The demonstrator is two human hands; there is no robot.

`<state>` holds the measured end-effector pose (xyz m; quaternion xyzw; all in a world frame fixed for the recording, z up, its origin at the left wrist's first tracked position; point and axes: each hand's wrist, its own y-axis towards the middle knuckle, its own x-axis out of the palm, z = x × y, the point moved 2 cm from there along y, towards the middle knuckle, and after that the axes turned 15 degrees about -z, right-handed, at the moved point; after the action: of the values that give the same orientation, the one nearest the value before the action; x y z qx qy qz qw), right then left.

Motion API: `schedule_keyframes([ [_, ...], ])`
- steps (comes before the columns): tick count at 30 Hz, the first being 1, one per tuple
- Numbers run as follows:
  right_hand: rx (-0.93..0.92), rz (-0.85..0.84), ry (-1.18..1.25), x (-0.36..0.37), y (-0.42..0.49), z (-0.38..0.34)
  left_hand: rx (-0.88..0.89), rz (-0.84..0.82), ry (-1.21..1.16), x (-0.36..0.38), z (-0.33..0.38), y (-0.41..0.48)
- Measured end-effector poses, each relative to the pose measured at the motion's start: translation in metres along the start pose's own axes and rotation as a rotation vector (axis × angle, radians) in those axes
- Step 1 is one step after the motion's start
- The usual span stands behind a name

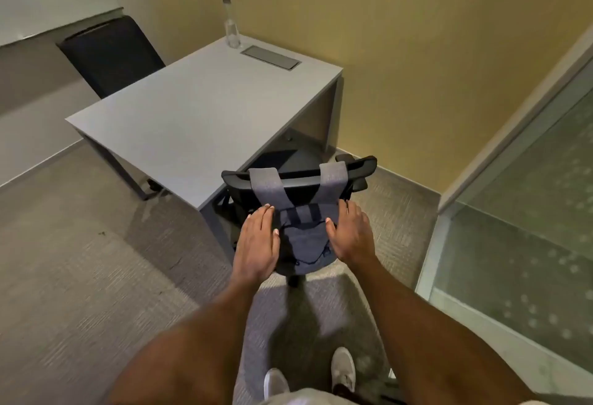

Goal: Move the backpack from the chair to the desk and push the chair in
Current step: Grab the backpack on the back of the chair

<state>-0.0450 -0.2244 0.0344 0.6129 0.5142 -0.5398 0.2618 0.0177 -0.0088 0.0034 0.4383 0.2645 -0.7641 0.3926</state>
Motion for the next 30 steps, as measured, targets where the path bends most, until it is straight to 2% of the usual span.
schedule_keyframes([
  [8,0.001,-0.151,0.205,0.001,0.029,0.022,-0.174,-0.164,-0.266,0.008,-0.015,0.016],
  [16,-0.01,-0.374,0.191,0.0,0.077,0.043,-0.225,-0.402,-0.32,0.008,-0.032,0.055],
  [19,-0.025,-0.473,0.276,0.004,0.092,0.046,-0.23,-0.48,-0.369,0.008,-0.039,0.069],
  [25,-0.031,-0.574,0.406,0.022,0.112,0.046,-0.314,-0.555,-0.518,0.019,-0.051,0.087],
  [30,-0.009,-0.568,0.454,0.032,0.121,0.052,-0.342,-0.504,-0.629,0.029,-0.056,0.093],
])
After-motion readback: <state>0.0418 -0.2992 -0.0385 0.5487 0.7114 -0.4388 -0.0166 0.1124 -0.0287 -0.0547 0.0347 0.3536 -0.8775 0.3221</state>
